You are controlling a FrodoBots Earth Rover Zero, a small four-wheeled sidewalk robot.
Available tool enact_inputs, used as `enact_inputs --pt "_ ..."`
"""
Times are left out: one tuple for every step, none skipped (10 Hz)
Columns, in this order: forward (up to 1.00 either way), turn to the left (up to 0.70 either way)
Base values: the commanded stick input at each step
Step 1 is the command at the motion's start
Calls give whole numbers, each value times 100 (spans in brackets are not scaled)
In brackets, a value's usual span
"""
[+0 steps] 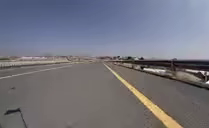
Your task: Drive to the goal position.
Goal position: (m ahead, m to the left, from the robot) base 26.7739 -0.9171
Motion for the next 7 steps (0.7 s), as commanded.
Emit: enact_inputs --pt "100 0" --pt "100 0" --pt "100 0" --pt "100 0" --pt "100 0" --pt "100 0" --pt "100 0"
